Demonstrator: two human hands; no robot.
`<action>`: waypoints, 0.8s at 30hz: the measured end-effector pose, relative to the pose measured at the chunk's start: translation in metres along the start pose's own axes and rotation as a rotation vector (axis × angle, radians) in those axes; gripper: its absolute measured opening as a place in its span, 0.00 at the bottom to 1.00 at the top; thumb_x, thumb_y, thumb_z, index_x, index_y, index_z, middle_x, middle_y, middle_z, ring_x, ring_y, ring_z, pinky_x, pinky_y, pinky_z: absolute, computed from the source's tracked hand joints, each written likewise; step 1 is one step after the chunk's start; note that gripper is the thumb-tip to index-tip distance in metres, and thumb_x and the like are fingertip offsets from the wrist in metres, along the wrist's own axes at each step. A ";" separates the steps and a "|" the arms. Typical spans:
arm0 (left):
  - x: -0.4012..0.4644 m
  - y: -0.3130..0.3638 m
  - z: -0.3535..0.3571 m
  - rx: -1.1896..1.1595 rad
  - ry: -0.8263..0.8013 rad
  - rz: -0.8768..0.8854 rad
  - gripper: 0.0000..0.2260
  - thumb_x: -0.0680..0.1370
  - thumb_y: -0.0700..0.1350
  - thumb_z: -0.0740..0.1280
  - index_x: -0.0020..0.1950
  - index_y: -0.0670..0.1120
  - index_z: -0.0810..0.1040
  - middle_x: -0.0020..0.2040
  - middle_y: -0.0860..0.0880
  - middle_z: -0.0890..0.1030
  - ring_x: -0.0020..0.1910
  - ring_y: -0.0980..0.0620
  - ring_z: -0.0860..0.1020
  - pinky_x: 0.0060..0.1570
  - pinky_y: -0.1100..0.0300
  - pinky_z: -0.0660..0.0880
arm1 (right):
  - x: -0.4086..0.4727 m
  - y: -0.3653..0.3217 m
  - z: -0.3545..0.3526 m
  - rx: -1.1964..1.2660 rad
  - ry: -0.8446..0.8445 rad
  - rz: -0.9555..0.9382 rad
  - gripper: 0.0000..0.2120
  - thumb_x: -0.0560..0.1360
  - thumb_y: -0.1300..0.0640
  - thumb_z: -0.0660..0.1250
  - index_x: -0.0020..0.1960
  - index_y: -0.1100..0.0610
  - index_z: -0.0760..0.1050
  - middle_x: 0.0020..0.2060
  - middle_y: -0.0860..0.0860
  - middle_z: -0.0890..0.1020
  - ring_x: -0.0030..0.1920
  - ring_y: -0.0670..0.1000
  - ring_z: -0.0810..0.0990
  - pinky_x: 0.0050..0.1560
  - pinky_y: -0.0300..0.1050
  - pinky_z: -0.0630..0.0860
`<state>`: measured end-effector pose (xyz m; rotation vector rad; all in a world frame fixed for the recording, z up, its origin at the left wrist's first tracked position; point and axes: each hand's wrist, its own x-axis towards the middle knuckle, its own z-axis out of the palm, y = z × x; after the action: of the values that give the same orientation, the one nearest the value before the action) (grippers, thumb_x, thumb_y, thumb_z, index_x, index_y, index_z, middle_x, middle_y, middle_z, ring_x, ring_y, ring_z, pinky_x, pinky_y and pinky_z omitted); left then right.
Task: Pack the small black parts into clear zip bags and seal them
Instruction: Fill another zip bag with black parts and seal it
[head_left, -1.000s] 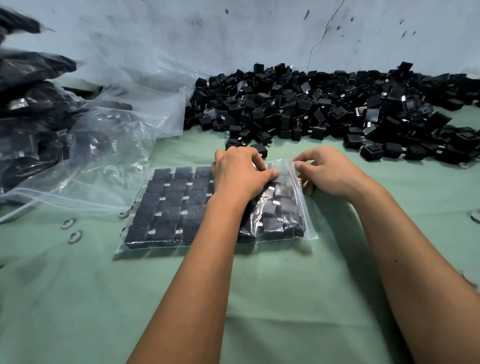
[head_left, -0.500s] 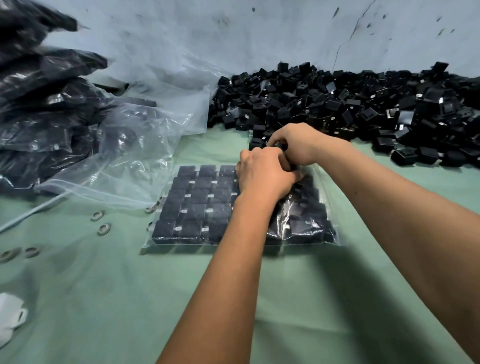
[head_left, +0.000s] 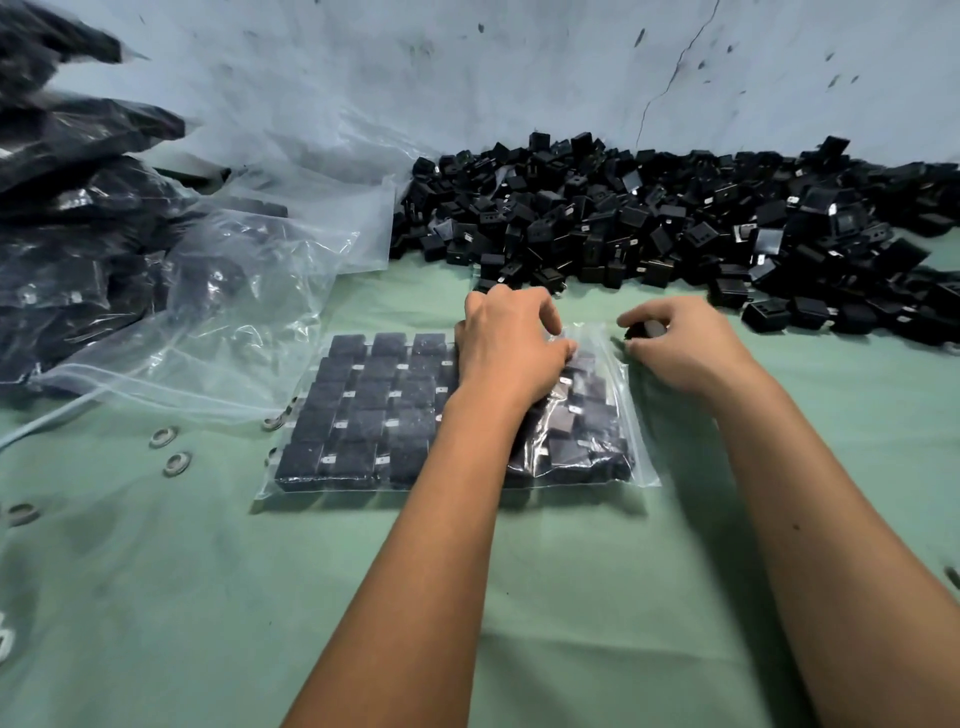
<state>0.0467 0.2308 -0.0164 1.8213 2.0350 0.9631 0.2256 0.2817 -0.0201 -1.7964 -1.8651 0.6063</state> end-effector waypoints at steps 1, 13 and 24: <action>0.000 0.001 0.001 -0.009 0.002 0.041 0.06 0.77 0.52 0.74 0.50 0.55 0.80 0.58 0.51 0.77 0.66 0.47 0.68 0.65 0.49 0.69 | -0.002 0.001 0.000 0.009 -0.022 0.000 0.19 0.75 0.65 0.68 0.61 0.47 0.83 0.61 0.53 0.83 0.59 0.54 0.80 0.54 0.40 0.71; -0.001 0.006 0.011 0.034 -0.141 0.325 0.18 0.77 0.36 0.71 0.48 0.62 0.84 0.58 0.54 0.73 0.65 0.50 0.65 0.68 0.48 0.66 | -0.006 0.015 0.000 0.062 0.123 -0.099 0.11 0.71 0.46 0.80 0.48 0.50 0.84 0.43 0.50 0.84 0.46 0.52 0.82 0.49 0.46 0.78; 0.001 0.003 0.005 0.039 -0.025 0.338 0.07 0.73 0.44 0.79 0.46 0.56 0.87 0.55 0.54 0.76 0.64 0.50 0.67 0.67 0.52 0.67 | -0.006 0.022 -0.006 0.342 -0.179 -0.210 0.09 0.72 0.59 0.79 0.50 0.51 0.85 0.34 0.52 0.85 0.33 0.44 0.77 0.41 0.39 0.77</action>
<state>0.0516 0.2337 -0.0186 2.2343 1.7759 0.9818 0.2467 0.2766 -0.0292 -1.3470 -1.8962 0.9653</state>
